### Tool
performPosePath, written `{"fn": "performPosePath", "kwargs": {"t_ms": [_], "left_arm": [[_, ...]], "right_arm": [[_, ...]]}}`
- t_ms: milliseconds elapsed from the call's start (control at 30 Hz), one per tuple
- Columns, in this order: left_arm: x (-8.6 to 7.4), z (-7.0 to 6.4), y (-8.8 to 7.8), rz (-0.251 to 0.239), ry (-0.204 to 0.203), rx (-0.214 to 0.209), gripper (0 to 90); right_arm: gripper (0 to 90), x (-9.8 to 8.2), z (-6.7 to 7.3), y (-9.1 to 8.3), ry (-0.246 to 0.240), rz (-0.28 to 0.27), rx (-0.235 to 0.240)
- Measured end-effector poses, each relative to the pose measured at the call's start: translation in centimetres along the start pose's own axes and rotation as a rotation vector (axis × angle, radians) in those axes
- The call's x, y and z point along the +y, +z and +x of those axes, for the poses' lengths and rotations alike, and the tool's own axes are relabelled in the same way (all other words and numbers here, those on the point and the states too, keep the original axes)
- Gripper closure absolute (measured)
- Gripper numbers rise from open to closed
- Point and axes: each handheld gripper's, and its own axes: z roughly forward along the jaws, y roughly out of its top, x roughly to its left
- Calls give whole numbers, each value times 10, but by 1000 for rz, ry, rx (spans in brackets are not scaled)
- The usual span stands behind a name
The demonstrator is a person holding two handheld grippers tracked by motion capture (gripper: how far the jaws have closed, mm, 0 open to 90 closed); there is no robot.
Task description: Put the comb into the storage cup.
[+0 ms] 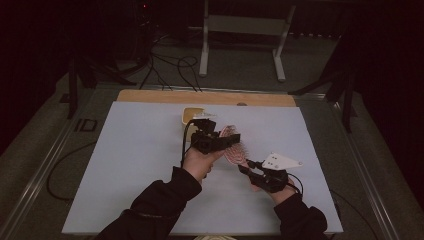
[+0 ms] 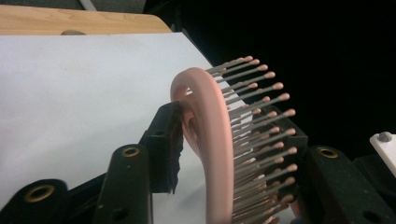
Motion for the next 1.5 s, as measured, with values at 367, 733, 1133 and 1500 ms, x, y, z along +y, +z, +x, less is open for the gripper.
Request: {"fn": "performPosePath", "kwargs": {"t_ms": [367, 733, 1133, 1500], "left_arm": [[1, -2, -1, -2, 7, -39, 638], [6, -8, -2, 8, 51, -54, 652], [15, -20, -11, 2, 137, -80, 652], [22, -17, -20, -10, 157, -58, 653]], "right_arm": [[701, -1, 2, 3, -14, 8, -4], [699, -1, 1, 3, 2, 0, -3], [239, 2, 2, 0, 34, -54, 30], [111, 2, 5, 0, 22, -34, 74]]}}
